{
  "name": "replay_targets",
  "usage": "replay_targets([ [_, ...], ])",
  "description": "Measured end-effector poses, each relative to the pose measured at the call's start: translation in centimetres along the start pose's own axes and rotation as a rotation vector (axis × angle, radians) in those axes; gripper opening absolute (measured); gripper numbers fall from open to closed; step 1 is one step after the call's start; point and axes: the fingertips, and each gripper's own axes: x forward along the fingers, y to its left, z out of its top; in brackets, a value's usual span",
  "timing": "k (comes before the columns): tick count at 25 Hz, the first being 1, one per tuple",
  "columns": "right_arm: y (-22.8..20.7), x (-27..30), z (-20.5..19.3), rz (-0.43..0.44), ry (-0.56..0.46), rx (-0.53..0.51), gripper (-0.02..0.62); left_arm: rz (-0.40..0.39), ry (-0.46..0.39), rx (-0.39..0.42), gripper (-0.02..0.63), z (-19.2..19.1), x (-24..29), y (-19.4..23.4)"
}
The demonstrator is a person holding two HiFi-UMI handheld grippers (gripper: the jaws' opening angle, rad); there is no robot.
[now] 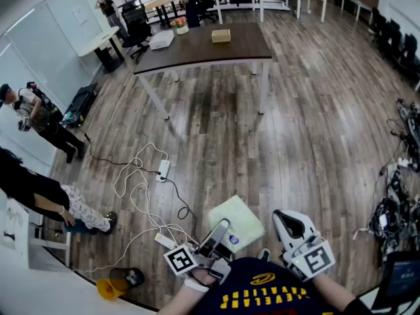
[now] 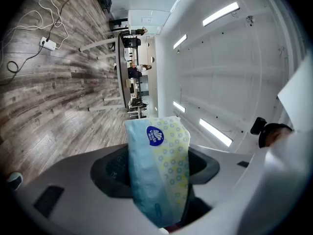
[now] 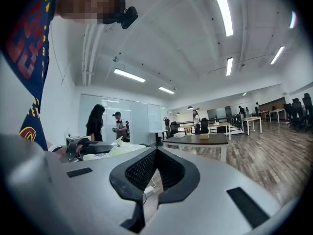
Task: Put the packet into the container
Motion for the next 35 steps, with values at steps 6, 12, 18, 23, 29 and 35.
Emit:
replay_targets([
  [6, -1.5, -0.9, -0.3, 0.011, 0.003, 0.009, 0.0, 0.01, -0.005, 0.008, 0.276, -1.4, 1.0, 0.4],
  [12, -4.1, -1.6, -0.3, 0.022, 0.0, 0.057, 0.0, 0.025, -0.015, 0.011, 0.276, -2.7, 3.2, 0.7],
  [18, -7.0, -2.4, -1.1, 0.033, 0.0, 0.152, 0.0, 0.075, -0.024, 0.074, 0.276, -3.4, 5.1, 1.0],
  [23, -9.2, -1.3, -2.2, 0.029, 0.019, 0.228, 0.0, 0.115, -0.029, 0.121, 0.276, -2.5, 6.2, 1.9],
  [29, -11.3, 3.3, -3.7, 0.023, 0.053, 0.259, 0.0, 0.12, -0.034, 0.104, 0.276, 1.4, 8.5, 4.8],
  [35, -13.4, 11.1, -3.1, -0.024, 0.081, 0.267, 0.0, 0.106, -0.01, 0.057, 0.276, 8.7, 12.6, 7.1],
])
